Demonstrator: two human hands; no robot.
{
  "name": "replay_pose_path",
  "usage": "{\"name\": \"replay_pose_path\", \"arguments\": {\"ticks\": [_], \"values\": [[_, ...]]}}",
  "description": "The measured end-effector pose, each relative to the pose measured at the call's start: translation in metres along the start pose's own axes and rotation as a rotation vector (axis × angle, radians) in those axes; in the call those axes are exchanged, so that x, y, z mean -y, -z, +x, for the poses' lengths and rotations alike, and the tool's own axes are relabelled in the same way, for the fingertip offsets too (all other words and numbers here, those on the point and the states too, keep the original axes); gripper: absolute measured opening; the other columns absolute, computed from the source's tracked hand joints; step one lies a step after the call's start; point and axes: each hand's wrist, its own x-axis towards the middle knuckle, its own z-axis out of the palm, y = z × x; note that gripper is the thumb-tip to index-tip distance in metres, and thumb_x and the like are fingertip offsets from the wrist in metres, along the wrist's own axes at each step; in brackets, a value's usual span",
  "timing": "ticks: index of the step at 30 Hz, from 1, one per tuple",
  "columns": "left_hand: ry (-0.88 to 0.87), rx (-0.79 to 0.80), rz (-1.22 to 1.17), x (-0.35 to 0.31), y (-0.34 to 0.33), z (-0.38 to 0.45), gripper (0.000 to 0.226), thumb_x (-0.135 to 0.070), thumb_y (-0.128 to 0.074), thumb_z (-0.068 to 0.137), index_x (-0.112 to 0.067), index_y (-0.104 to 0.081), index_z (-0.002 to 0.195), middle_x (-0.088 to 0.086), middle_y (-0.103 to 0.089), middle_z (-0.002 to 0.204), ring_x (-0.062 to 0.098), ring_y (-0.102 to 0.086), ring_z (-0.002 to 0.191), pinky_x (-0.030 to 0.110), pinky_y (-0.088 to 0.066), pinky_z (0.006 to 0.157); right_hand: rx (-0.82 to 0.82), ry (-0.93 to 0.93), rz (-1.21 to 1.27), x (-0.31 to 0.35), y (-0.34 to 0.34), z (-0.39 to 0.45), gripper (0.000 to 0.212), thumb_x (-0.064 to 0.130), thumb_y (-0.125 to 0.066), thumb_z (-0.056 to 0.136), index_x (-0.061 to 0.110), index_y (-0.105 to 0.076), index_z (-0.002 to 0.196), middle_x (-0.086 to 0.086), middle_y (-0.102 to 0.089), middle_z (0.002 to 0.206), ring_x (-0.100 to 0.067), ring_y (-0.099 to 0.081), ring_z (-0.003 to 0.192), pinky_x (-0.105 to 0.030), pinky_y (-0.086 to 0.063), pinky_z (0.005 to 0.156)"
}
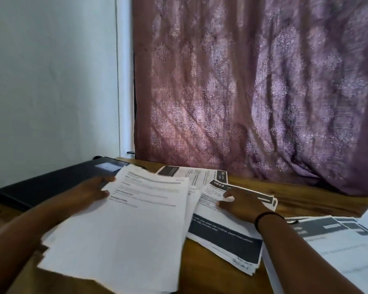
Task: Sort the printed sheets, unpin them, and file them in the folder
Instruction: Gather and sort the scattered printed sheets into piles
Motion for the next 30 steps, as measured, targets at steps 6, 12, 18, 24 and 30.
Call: {"name": "replay_pose_path", "arguments": {"ticks": [6, 12, 18, 24, 30], "values": [[-0.031, 0.098, 0.723, -0.004, 0.020, 0.026, 0.040, -0.052, -0.045, 0.089, -0.035, -0.048, 0.125, -0.005, -0.055, 0.134, 0.019, -0.059, 0.110, 0.037, -0.048, 0.094, 0.289, 0.000, -0.241, 0.003, -0.011, 0.004, 0.121, 0.102, -0.021, 0.047, 0.040, -0.020, 0.150, 0.004, -0.018, 0.161, -0.026, -0.019, 0.146, -0.050, -0.016, 0.118], [-0.213, 0.085, 0.749, -0.106, -0.012, 0.047, 0.039, -0.043, -0.053, 0.091, -0.027, -0.052, 0.127, -0.006, -0.058, 0.127, 0.018, -0.061, 0.099, 0.033, -0.051, 0.093, 0.307, -0.015, -0.234, 0.006, -0.007, -0.003, 0.112, 0.097, -0.029, 0.056, 0.038, -0.019, 0.150, 0.004, -0.017, 0.161, -0.025, -0.018, 0.146, -0.049, -0.015, 0.118], [-0.445, 0.172, 0.825, -0.173, -0.101, 0.100, 0.047, -0.045, -0.057, 0.090, -0.022, -0.051, 0.131, 0.003, -0.055, 0.135, 0.022, -0.051, 0.121, 0.034, -0.042, 0.101, 0.197, -0.033, -0.235, 0.007, -0.004, -0.005, 0.095, 0.090, -0.036, 0.068, 0.035, -0.034, 0.145, 0.001, -0.036, 0.153, -0.025, -0.037, 0.138, -0.049, -0.028, 0.112], [-0.284, 0.350, 0.893, -0.153, -0.150, 0.131, 0.071, -0.048, -0.062, 0.087, -0.020, -0.036, 0.147, 0.004, -0.033, 0.154, 0.021, -0.031, 0.141, 0.028, -0.022, 0.112, 0.179, -0.021, -0.246, 0.009, -0.006, -0.001, 0.086, 0.085, -0.037, 0.076, 0.034, -0.034, 0.145, 0.000, -0.034, 0.153, -0.027, -0.033, 0.138, -0.048, -0.027, 0.112], [-0.200, 0.448, 0.618, -0.135, -0.163, 0.142, 0.073, -0.057, -0.040, 0.095, -0.010, -0.025, 0.150, 0.009, -0.022, 0.158, 0.025, -0.023, 0.144, 0.035, -0.018, 0.116, 0.182, -0.008, -0.277, 0.017, -0.010, 0.002, 0.081, 0.081, -0.036, 0.079, 0.035, -0.031, 0.146, -0.002, -0.035, 0.151, -0.028, -0.036, 0.135, -0.048, -0.028, 0.109]]}}
